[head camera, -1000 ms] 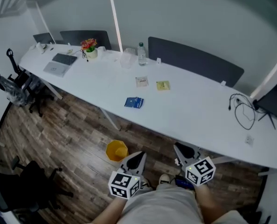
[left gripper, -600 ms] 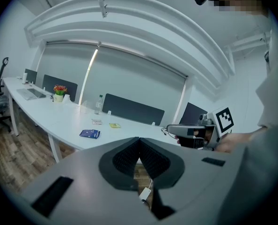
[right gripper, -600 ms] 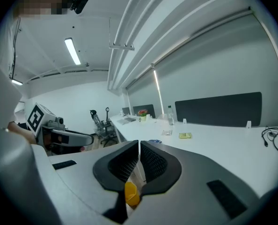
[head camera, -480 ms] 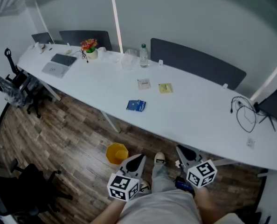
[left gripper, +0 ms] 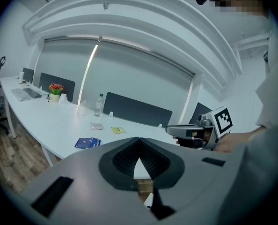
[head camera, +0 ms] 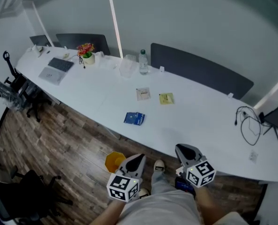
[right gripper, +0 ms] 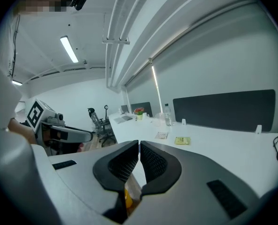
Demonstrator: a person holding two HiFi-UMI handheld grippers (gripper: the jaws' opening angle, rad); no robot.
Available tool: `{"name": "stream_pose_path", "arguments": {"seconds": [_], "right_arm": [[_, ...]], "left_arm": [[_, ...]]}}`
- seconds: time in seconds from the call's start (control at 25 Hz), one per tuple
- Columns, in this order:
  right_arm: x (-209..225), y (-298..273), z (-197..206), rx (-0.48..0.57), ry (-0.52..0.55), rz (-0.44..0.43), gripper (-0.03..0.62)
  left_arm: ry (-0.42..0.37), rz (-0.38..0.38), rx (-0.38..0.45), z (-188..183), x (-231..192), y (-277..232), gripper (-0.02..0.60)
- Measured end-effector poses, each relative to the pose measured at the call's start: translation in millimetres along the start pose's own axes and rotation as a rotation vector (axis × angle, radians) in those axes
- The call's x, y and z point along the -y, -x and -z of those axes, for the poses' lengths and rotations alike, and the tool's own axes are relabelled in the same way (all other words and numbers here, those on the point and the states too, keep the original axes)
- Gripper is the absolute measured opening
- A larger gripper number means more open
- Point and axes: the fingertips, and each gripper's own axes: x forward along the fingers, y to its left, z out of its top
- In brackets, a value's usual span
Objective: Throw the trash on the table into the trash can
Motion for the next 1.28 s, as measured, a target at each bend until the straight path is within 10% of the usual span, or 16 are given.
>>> {"name": "stream_pose_path", "arguments": {"seconds": [1.28], "right_arm": [[119.5,-101.2,-49.7,-0.030,-0.032,-0.104,0.032]], "left_arm": [[0.033,-0.110,0.025,-74.1,-55.9,-134.7,0.002]]}}
